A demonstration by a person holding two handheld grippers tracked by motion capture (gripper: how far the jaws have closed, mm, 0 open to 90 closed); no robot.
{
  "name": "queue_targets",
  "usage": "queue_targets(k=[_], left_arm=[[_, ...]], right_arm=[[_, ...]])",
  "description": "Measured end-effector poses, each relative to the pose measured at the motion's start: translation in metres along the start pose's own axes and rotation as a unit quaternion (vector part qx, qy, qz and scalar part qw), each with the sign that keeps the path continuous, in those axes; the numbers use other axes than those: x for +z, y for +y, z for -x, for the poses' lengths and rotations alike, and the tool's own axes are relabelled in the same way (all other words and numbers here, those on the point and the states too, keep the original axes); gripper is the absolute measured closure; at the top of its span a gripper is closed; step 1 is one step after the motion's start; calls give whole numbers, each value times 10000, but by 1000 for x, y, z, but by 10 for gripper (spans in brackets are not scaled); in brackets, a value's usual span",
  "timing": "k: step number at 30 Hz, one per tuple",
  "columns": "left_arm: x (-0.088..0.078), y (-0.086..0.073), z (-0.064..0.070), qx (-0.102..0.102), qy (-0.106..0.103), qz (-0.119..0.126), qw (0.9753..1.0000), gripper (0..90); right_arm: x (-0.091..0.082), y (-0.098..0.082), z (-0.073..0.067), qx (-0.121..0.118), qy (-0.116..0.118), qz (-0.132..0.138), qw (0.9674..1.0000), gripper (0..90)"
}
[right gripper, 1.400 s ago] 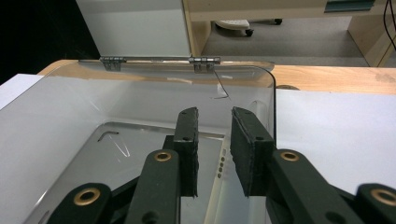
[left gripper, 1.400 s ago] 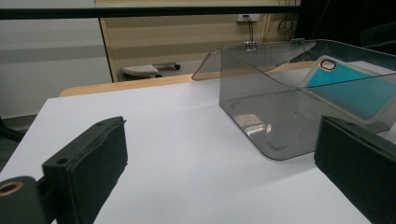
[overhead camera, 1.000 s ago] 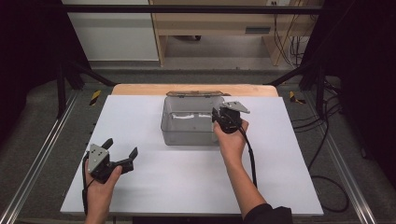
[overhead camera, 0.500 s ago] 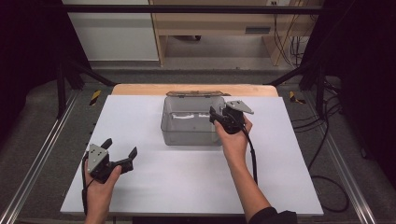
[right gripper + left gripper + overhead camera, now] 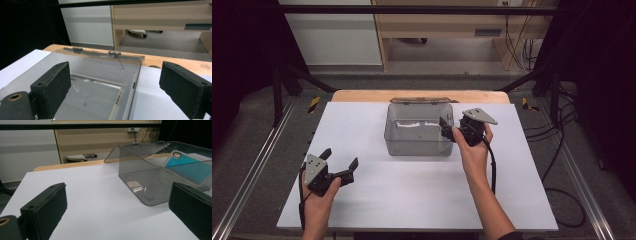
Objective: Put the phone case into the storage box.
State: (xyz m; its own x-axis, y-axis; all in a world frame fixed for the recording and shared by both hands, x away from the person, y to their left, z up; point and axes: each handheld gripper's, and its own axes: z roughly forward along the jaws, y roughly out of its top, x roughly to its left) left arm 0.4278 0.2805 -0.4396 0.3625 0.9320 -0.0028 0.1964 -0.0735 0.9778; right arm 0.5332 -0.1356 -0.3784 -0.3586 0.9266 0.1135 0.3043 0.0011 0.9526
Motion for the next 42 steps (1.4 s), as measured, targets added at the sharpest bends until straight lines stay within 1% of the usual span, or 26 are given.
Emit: queue_targets(k=[4, 6, 8, 18, 21, 25, 28, 31, 32, 33, 38, 42], left_arm=[[-1, 0, -2, -26, 10, 8, 10000, 20], [-1, 0, -2, -41, -6, 3, 10000, 21], [-1, -1, -3, -17, 13, -25, 10000, 20], [-6, 0, -9, -94, -8, 16, 10000, 20], [-9, 0, -11, -77, -41, 23, 10000, 21], [-14, -2, -15, -136, -28, 58, 9999, 21], [-18, -3, -19, -143, -94, 69, 9998, 21], [-22, -5, -22, -143, -108, 88, 9998, 21], [-24, -6, -24, -113, -138, 92, 9998, 20], [-25, -7, -24, -115, -148, 102, 9998, 20], [-30, -9, -27, -98, -184, 134, 9997, 20], [-32, -11, -29, -120, -217, 161, 9996, 20]], right_arm=[[-12, 3, 7, -53, 10, 76, 10000, 102], [-18, 3, 11, -32, 26, 96, 9999, 97], [-24, 2, 16, -39, 51, 106, 9999, 100], [-56, -5, 46, 25, -71, 211, 9997, 96], [-66, -8, 54, 29, -104, 242, 9996, 94], [-80, -13, 66, 4, -114, 300, 9995, 81], [-90, -17, 73, -103, -104, 354, 9993, 63], [-99, -20, 79, -186, -128, 438, 9988, 62], [-103, -21, 81, -208, -157, 473, 9985, 62], [-107, -23, 83, -227, -237, 522, 9981, 62], [-119, -30, 92, -192, -310, 630, 9973, 62], [-125, -36, 98, -225, -318, 627, 9973, 59]])
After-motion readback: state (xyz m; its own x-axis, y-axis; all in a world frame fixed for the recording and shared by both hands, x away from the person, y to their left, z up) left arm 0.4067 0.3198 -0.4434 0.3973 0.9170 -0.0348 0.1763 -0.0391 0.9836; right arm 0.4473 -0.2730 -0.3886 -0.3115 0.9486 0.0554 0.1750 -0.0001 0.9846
